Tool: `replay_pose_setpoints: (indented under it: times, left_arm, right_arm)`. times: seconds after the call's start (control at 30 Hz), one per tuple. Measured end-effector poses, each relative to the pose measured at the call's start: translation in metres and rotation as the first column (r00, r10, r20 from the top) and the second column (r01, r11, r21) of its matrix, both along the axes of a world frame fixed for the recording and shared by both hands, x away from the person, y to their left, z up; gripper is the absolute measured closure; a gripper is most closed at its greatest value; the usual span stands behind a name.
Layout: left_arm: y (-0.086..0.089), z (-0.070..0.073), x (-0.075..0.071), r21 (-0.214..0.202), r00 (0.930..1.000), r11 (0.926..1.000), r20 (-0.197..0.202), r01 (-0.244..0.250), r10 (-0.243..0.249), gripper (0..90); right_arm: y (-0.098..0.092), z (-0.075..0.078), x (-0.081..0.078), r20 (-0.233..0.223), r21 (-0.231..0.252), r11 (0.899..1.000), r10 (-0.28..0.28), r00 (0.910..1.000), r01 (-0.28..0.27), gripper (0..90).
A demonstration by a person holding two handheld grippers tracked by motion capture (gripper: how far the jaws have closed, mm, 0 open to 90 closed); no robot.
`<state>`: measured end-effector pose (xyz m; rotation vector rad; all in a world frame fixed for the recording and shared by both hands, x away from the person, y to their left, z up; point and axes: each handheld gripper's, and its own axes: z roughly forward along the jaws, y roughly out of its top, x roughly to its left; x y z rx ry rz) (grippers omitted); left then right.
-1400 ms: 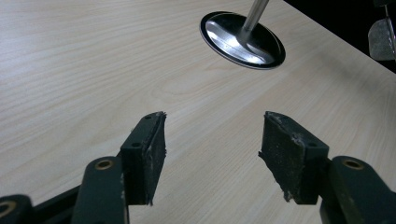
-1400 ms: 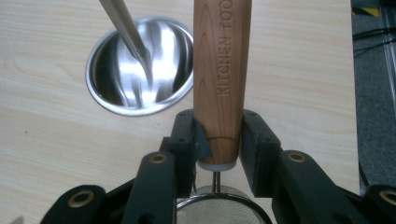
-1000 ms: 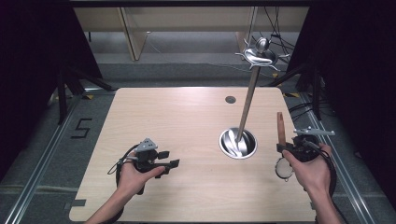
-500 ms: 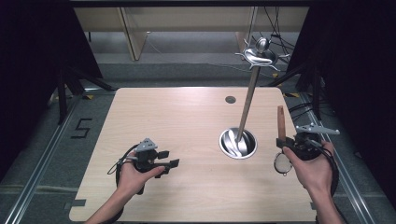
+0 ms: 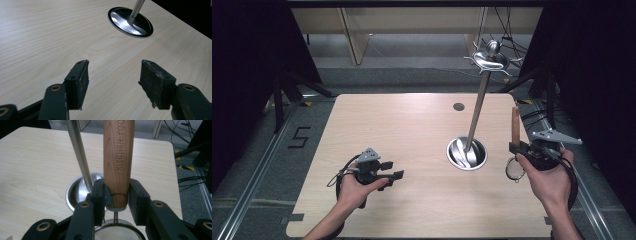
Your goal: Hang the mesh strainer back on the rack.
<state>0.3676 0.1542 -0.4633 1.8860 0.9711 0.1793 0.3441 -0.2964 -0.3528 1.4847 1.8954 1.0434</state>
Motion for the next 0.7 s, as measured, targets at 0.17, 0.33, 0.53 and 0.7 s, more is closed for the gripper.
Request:
replay_pose_setpoints:
  times: [0.17, 0.33, 0.53, 0.7]
  left_arm:
    - [0.000, 0.000, 0.000, -0.001, 1.0000, 1.0000, -0.001, 0.002, -0.002, 39.1]
    - [0.001, 0.000, 0.000, 0.002, 1.0000, 1.0000, 0.002, -0.002, 0.002, 39.1]
    - [0.001, 0.000, 0.000, 0.002, 1.0000, 1.0000, 0.003, -0.003, 0.003, 39.1]
    - [0.001, 0.000, 0.000, 0.002, 1.0000, 1.0000, 0.003, -0.003, 0.003, 39.2]
  right_arm:
    - [0.004, 0.005, -0.002, 0.025, 0.041, 0.999, -0.014, 0.9996, 0.013, 69.3]
    - [0.006, 0.012, -0.003, 0.058, 0.030, 1.000, -0.010, 0.9983, 0.008, 69.4]
    - [0.006, 0.019, -0.005, 0.082, 0.020, 1.000, -0.010, 0.9966, 0.008, 69.4]
    - [0.006, 0.023, -0.004, 0.115, 0.019, 1.000, -0.003, 0.9934, 0.001, 69.3]
